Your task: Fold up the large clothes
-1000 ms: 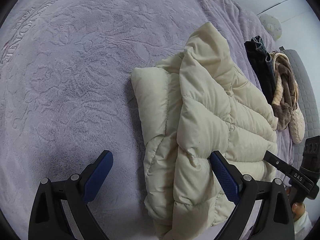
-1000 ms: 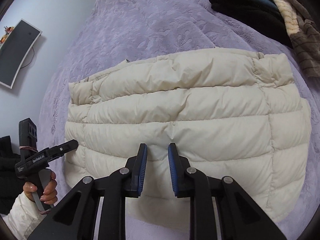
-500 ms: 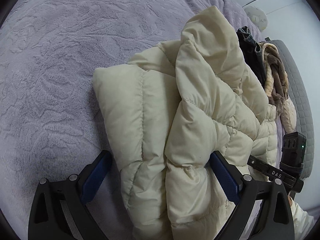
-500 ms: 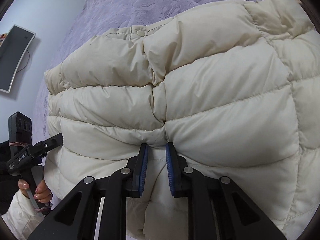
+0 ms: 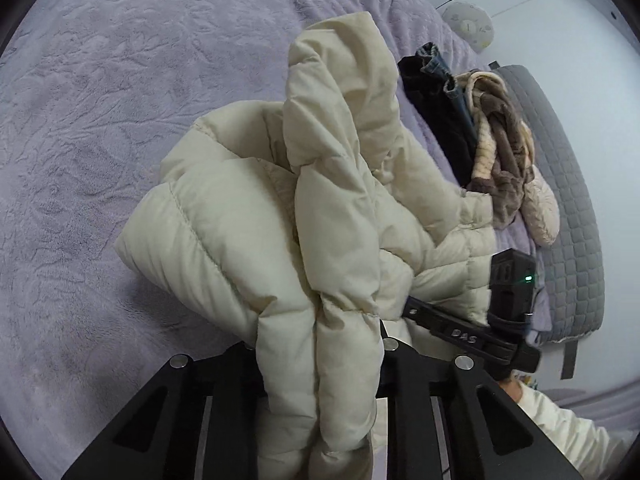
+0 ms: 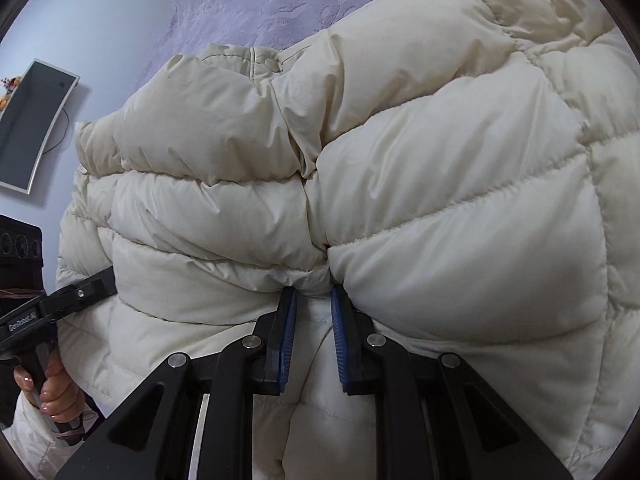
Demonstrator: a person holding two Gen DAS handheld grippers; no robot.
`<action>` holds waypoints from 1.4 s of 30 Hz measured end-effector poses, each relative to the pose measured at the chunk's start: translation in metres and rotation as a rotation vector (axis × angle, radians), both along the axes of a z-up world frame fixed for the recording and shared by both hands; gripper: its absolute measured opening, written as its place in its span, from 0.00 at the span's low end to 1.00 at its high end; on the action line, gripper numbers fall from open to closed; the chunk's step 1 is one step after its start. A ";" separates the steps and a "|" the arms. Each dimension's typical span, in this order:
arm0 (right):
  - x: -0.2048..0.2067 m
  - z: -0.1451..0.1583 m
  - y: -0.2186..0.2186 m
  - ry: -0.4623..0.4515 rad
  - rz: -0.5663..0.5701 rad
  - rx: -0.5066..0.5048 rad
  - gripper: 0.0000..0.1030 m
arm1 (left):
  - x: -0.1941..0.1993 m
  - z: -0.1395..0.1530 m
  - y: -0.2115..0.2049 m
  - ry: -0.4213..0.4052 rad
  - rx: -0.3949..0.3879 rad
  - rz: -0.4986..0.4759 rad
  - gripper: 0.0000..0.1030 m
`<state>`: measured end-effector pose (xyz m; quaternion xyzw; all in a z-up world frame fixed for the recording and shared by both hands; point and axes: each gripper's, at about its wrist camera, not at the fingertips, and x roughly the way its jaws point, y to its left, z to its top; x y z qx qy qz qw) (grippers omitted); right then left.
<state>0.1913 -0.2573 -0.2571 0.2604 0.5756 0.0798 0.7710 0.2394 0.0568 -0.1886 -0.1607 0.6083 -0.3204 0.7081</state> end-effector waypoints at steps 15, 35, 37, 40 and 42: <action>-0.011 -0.016 -0.043 0.013 -0.061 0.271 0.12 | -0.058 0.074 -0.132 -0.115 -0.034 -0.168 0.23; -0.028 -0.005 -0.153 -0.031 -0.324 0.745 0.13 | -0.058 0.067 -0.134 -0.102 0.017 -0.121 0.23; -0.013 -0.015 -0.144 -0.008 -0.301 0.771 0.13 | -0.058 0.065 -0.138 -0.104 0.028 -0.126 0.23; 0.007 -0.019 -0.134 0.024 -0.245 0.730 0.13 | -0.057 0.065 -0.141 -0.111 0.044 -0.111 0.23; 0.017 -0.017 -0.137 0.049 -0.225 0.722 0.13 | -0.056 0.065 -0.140 -0.106 0.040 -0.091 0.23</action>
